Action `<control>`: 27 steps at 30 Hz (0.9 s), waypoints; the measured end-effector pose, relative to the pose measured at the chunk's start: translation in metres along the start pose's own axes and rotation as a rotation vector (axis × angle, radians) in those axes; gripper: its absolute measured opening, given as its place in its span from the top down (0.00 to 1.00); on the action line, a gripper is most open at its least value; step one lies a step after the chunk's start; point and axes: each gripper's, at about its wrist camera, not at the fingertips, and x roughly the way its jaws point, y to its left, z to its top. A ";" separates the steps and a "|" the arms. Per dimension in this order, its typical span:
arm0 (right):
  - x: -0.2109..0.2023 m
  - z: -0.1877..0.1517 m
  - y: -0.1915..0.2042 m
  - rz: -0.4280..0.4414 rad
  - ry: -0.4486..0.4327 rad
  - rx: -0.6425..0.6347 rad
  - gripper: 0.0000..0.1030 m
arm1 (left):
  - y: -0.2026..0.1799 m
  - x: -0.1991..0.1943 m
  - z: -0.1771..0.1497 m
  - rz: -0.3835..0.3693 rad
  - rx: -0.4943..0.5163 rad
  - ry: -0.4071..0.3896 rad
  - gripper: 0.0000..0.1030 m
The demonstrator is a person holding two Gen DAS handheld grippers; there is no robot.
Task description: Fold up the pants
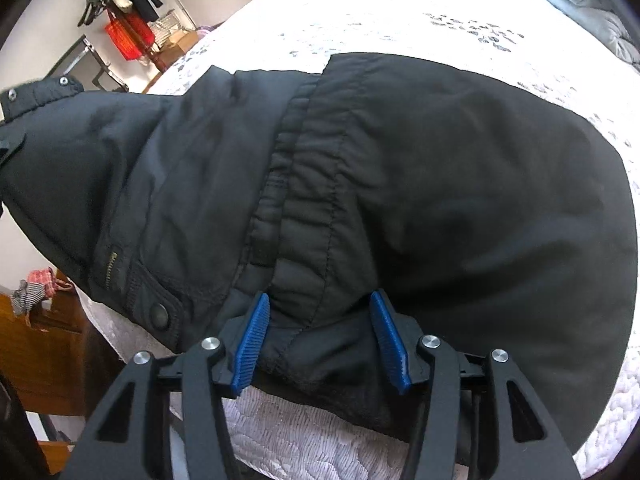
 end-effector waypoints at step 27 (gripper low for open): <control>-0.056 -0.025 -0.096 0.106 -0.113 0.257 0.48 | -0.141 0.075 -0.096 0.102 0.844 0.299 0.64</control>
